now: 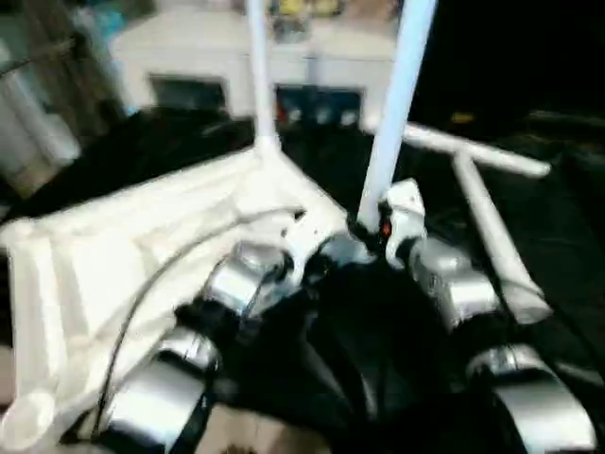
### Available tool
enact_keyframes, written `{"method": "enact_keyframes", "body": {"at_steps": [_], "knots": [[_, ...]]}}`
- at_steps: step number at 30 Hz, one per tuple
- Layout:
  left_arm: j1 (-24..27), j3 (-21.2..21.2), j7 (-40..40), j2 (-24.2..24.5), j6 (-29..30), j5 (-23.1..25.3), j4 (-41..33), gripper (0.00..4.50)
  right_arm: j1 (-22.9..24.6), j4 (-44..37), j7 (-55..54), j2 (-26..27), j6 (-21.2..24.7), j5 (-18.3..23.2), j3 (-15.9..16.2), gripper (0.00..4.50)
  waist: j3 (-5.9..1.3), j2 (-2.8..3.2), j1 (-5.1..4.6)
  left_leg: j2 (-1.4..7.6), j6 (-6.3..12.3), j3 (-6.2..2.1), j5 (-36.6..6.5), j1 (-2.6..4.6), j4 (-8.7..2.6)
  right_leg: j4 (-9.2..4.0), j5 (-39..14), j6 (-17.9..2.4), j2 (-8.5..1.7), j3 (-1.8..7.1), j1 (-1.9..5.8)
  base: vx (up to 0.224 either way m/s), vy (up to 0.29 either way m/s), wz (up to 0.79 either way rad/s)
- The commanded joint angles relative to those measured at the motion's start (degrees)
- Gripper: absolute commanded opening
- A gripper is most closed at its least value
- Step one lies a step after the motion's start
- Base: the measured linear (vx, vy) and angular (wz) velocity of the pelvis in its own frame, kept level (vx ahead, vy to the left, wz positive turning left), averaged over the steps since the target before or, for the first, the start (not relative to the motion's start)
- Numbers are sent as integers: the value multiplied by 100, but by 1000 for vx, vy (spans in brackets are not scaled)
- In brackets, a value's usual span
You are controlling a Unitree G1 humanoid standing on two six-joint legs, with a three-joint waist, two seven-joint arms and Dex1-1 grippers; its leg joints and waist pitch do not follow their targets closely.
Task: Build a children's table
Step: Rotate leg to tighten
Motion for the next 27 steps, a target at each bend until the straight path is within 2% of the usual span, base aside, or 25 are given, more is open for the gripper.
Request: {"method": "enact_keyframes", "body": {"at_steps": [1, 2, 3, 4, 5, 6, 7, 8, 9, 10, 14, 18, 20, 23, 27], "knots": [[-173, -27, -44, -134, -181, -127, -256, 0, 163, 230, 327, 240, 210, 57, 247, 351, -447, -91, 87, 128, 430, -73, 949, -23, -165, -572, -565, -948, -127, 137, 142, 78, -49, -20], [-163, -23, -75, -129, -183, -133, -288, 0, 158, 183, 372, 225, 198, 79, 237, 358, -422, -16, 66, 113, 535, -52, 715, -68, -168, -500, 544, -1239, -68, 163, 66, 63, -6, -14], [-128, -23, -194, -109, -208, -141, -368, 0, 156, 59, 555, 177, 148, 121, 217, 363, -424, 18, 53, 97, 519, -51, 387, -140, -201, -478, 739, -1291, -34, 134, 101, 0, 0, 0], [-123, -23, -207, -106, -208, -141, -377, 0, 157, 43, 579, 171, 143, 126, 215, 373, -457, 44, 69, 127, 431, -21, -201, -41, -186, -493, 875, -1407, 4, 154, 33, 0, 0, 0], [-99, -34, -289, -86, -239, -145, -423, 0, 161, -47, 702, 135, 107, 154, 198, 385, -450, 12, 28, 117, 453, -32, -373, -86, -205, -472, 995, -1477, 12, 145, 93, 0, 0, 0], [-92, -35, -310, -82, -247, -150, -431, 0, 162, -65, 727, 126, 97, 157, 194, 396, -452, 15, 26, 116, 454, -33, -382, -96, -211, -471, 1029, -1473, 25, 138, 101, 0, 0, 0], [-55, -46, -398, -51, -275, -170, -475, 0, 167, -150, 810, 85, 55, 166, 183, 403, -448, 34, 19, 125, 463, -23, -481, -65, -220, -492, 986, -1491, 30, 139, 72, 0, 0, 0], [-25, -62, -475, -24, -339, -180, -514, 0, 170, -203, 841, 52, 13, 153, 189, 409, -447, 38, 1, 145, 465, -22, -588, -57, -238, -506, 890, -1514, 25, 140, 77, 0, 0, 0], [5, -58, -534, -6, -328, -193, -561, 0, 178, -256, 901, 17, -56, 137, 204, 409, -451, 38, -1, 148, 467, -20, -596, -57, -239, -512, 877, -1519, 26, 141, 75, 0, 0, 0], [24, -52, -567, 4, -315, -200, -590, 0, 183, -285, 937, -4, -102, 125, 215, 430, -445, 29, -19, 154, 471, -13, -588, -73, -247, -516, 878, -1513, 22, 140, 77, 0, 0, 0], [165, -100, -841, 131, -386, -230, -791, 0, 331, -727, 1404, -150, -233, 243, 245, 430, -432, 26, -16, 177, 453, 38, -821, -36, -262, -573, 501, -1512, 1, 168, 48, 0, 0, 0], [251, -116, -1041, 195, -306, -282, -950, 0, 447, -992, 1677, -274, -253, 280, 280, 430, -452, 15, 15, 170, 534, 48, -490, -59, -226, -530, 922, -1505, 8, 176, 57, 0, 0, 0], [373, -169, -1310, 327, -319, -338, -1172, 0, 649, -1403, 2064, -516, -284, 331, 329, 430, -465, 0, 61, 168, 675, 70, -248, -57, -179, -502, 1251, -1549, 9, 181, 60, 0, 0, 0], [449, -188, -1482, 408, -300, -367, -1298, 0, 765, -1612, 2302, -656, -249, 368, 347, 430, -466, 0, 87, 167, 742, 77, -211, -58, -165, -494, 1244, -1565, 7, 179, 42, 0, 0, 0], [638, -243, -2021, 651, -433, -476, -1598, 0, 1071, -2036, 2981, -1062, -136, 378, 519, 430, -455, 5, 115, 180, 718, 75, -312, -59, -168, -503, 1086, -1539, 20, 180, 46, 0, 0, 0]]}}
